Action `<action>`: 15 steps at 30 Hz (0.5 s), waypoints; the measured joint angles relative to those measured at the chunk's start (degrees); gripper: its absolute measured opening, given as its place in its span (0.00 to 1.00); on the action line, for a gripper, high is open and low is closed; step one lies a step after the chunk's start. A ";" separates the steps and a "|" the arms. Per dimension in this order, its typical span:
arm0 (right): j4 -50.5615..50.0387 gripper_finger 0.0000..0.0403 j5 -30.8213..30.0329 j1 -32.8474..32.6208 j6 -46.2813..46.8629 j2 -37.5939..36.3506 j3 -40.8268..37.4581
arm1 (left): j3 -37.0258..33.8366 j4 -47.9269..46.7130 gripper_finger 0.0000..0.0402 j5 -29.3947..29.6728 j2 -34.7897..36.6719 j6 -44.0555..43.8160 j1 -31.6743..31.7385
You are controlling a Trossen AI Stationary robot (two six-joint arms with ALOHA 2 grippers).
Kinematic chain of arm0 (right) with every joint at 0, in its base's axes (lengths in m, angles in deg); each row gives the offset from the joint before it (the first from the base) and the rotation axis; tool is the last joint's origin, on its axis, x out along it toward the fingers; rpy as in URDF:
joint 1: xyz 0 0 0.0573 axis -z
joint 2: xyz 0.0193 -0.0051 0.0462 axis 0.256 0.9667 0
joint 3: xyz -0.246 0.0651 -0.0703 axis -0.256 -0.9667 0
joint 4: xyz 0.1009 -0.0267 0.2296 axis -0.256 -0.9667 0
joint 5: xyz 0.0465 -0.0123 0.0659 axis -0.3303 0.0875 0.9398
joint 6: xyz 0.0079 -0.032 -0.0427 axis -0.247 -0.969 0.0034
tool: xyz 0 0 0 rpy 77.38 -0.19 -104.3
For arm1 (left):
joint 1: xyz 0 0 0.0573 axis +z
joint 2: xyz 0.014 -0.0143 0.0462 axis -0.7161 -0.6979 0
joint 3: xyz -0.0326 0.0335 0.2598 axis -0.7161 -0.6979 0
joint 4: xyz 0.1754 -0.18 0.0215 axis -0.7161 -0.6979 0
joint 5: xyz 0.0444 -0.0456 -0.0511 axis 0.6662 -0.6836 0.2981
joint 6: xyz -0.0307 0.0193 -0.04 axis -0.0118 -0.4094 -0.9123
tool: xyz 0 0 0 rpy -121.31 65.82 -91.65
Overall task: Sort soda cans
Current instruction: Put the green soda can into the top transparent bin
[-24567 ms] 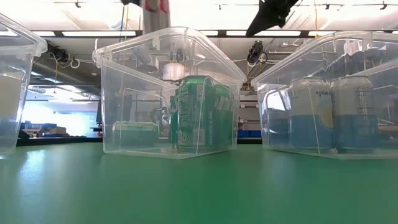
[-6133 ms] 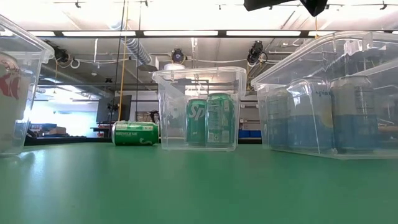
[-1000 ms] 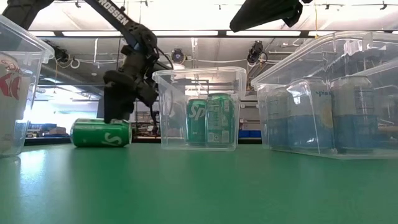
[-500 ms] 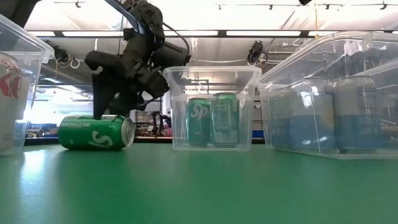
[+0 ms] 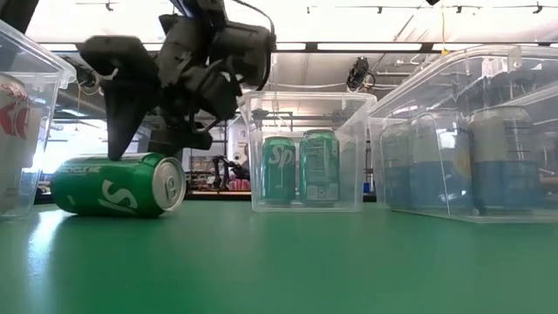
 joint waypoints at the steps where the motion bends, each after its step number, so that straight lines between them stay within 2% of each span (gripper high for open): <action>1: -0.79 0.03 -0.02 -0.33 0.01 -0.12 0.14 | 0.04 0.94 0.70 -0.27 0.02 -0.34 -0.77; 9: -0.85 0.06 -0.06 -2.70 1.63 -2.28 0.54 | 0.08 11.60 0.70 -4.66 -0.04 -4.69 -5.08; 15: -0.75 0.08 -0.04 -3.88 3.07 -2.87 0.54 | 0.06 18.79 0.70 -4.94 -0.11 -7.38 -7.30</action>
